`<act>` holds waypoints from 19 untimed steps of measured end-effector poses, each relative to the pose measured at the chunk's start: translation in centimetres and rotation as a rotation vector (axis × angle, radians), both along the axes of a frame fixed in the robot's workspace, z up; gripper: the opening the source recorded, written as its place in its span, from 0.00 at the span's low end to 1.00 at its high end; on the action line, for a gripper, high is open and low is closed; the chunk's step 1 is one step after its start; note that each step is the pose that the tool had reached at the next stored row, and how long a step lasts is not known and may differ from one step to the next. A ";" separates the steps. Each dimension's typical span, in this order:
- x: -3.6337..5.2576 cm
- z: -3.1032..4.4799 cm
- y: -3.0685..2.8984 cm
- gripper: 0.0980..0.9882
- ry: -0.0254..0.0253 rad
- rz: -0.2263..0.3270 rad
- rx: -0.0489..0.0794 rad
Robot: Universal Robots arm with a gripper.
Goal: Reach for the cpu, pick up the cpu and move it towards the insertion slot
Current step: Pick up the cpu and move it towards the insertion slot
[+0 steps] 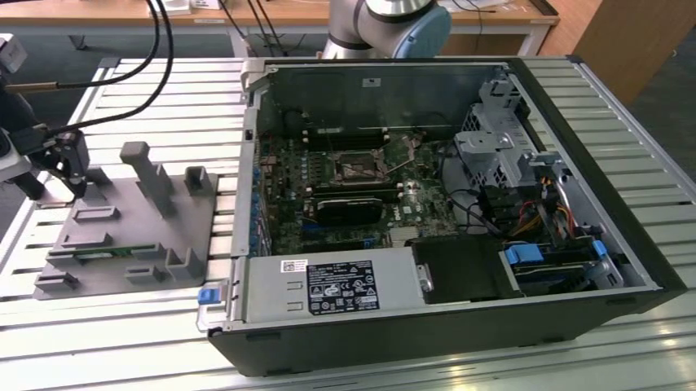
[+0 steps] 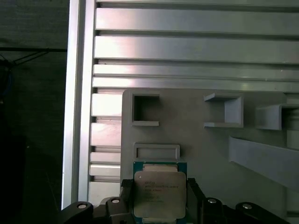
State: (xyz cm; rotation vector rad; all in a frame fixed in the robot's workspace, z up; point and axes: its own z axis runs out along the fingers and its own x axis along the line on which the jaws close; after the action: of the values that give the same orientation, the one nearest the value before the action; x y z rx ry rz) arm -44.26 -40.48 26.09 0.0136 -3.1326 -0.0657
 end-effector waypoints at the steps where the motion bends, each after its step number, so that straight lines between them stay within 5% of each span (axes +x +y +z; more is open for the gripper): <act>1: 0.00 0.11 0.00 0.50 0.0000 0.000 0.000; 19: 0.00 2.24 0.08 0.50 0.0000 0.000 -0.001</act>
State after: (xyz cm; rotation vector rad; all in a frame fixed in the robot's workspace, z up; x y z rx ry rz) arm -44.26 -40.40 28.33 0.0136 -3.1326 -0.0639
